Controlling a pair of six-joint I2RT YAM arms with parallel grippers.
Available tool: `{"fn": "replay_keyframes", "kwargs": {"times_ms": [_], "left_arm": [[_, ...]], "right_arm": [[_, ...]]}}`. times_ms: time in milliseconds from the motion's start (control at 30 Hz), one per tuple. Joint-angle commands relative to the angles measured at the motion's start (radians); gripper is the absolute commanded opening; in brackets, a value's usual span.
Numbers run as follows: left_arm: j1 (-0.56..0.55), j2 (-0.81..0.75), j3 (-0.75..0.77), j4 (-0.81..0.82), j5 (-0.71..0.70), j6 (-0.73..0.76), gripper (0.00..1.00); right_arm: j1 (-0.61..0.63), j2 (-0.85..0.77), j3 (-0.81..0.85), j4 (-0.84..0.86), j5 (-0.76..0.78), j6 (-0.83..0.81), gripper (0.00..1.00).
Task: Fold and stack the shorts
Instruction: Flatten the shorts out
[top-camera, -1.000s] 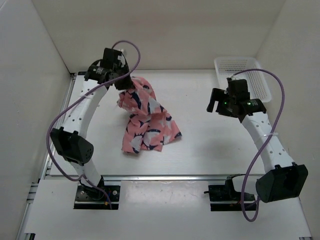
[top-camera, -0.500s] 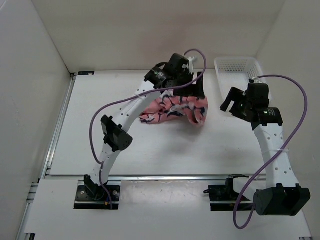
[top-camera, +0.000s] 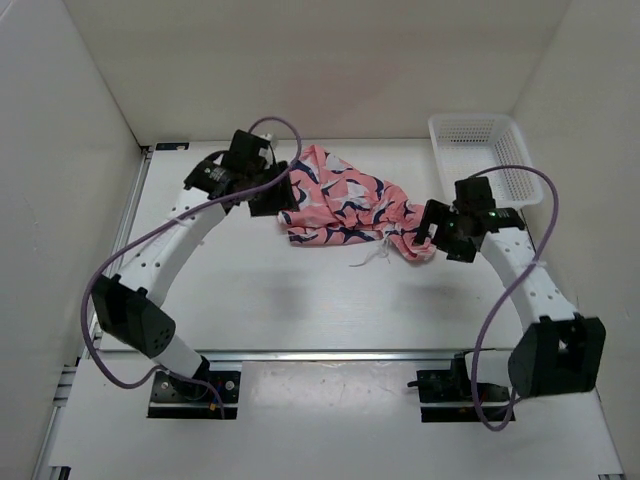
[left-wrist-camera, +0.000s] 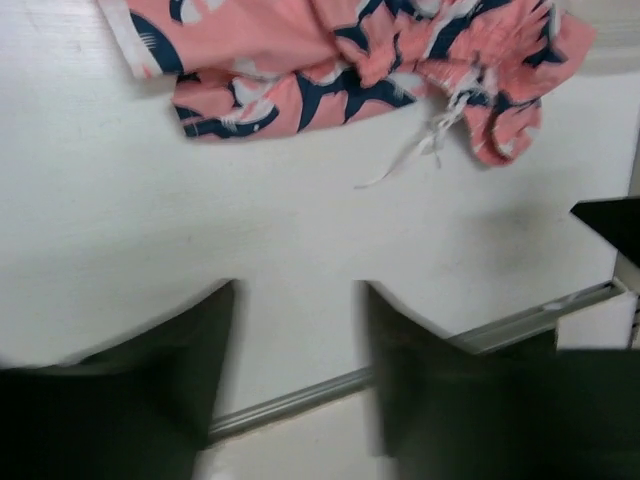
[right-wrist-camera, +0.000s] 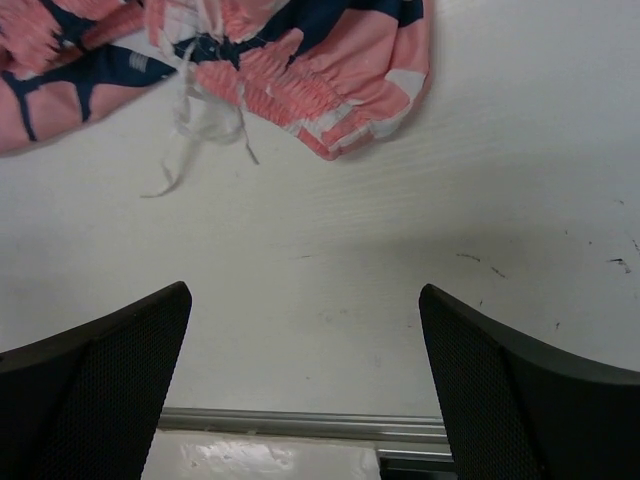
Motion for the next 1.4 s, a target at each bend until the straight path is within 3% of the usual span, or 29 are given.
{"fn": "replay_keyframes", "kwargs": {"times_ms": [0,67,233,567,733,900,933,1000,1067,1167,1233,1300,1367], "left_arm": [[-0.011,0.077,-0.191,0.080,0.046,-0.076,0.86],[0.005,0.140,-0.243,0.138,0.077,-0.098,1.00],[0.017,0.274,-0.205,0.158,0.068,-0.087,1.00],[0.059,0.459,-0.053,0.158,0.056,-0.055,0.97],[0.059,0.539,0.008,0.158,0.093,-0.055,0.82],[0.059,0.539,0.008,0.158,0.083,-0.064,0.43],[0.059,0.539,0.008,0.158,0.073,-0.064,0.24],[0.069,0.527,0.008,0.158,0.073,-0.064,0.10],[0.078,0.507,-0.001,0.158,0.073,-0.064,0.10],[0.079,0.483,-0.001,0.149,0.062,-0.064,0.10],[0.079,0.464,-0.001,0.149,0.053,-0.053,0.10],[0.079,0.423,-0.010,0.149,0.034,-0.044,0.10],[0.079,0.392,-0.010,0.138,0.021,-0.044,0.10]], "right_arm": [[0.050,0.116,0.055,-0.025,0.047,0.002,0.99],[0.084,0.190,0.095,-0.034,0.133,0.002,0.99],[0.212,0.347,0.187,-0.043,0.350,0.011,0.99],[0.259,0.578,0.290,-0.054,0.468,-0.038,0.96],[0.259,0.667,0.342,-0.034,0.501,-0.017,0.89],[0.259,0.692,0.351,0.006,0.437,-0.027,0.74],[0.259,0.692,0.351,0.020,0.423,-0.027,0.73],[0.259,0.692,0.328,0.043,0.393,-0.027,0.67],[0.259,0.692,0.319,0.067,0.362,-0.038,0.67],[0.250,0.683,0.295,0.124,0.240,-0.078,0.84],[0.249,0.674,0.272,0.138,0.210,-0.078,0.89],[0.249,0.674,0.272,0.152,0.210,-0.078,0.87],[0.249,0.697,0.272,0.152,0.225,-0.078,0.78]]}}
